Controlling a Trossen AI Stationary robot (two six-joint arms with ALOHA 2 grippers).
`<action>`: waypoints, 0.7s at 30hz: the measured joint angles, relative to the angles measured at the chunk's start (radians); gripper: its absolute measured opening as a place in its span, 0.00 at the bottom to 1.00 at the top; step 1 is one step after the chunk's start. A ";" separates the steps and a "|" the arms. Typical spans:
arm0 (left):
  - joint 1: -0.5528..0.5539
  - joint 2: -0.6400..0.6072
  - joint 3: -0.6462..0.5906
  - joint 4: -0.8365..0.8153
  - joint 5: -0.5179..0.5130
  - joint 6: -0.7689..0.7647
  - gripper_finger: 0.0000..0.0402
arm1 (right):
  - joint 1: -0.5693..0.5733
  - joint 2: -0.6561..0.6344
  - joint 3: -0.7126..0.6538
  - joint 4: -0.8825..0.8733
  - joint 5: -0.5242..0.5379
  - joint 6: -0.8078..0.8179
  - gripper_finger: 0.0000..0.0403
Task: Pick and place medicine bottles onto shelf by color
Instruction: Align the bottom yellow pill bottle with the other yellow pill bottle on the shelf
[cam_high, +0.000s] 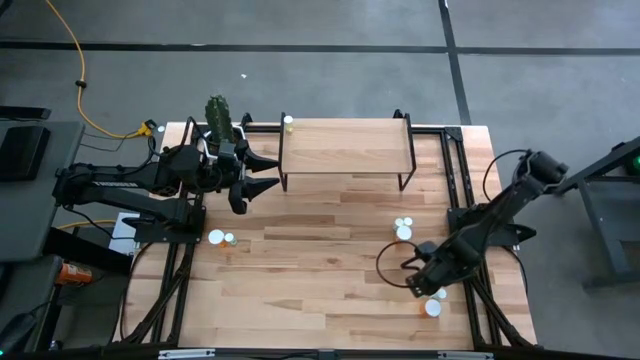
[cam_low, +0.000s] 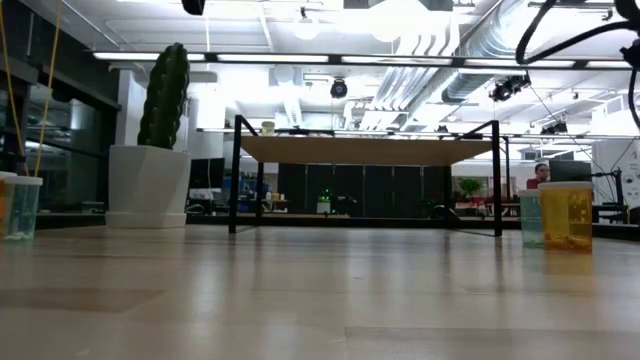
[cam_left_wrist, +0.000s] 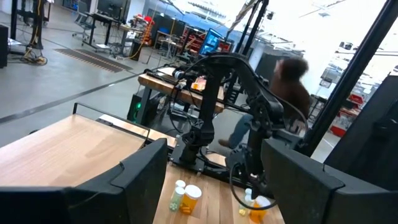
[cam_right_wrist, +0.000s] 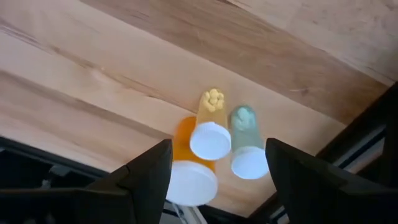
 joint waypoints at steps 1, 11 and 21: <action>0.000 0.000 0.000 0.000 0.000 0.000 0.62 | 0.000 0.008 0.000 0.003 -0.004 0.000 0.62; 0.000 0.000 0.000 -0.001 0.000 0.000 0.62 | -0.001 0.102 0.000 0.081 -0.023 -0.006 0.62; 0.000 0.000 0.000 -0.003 -0.024 0.000 0.62 | -0.001 0.133 0.000 0.070 -0.026 -0.008 0.53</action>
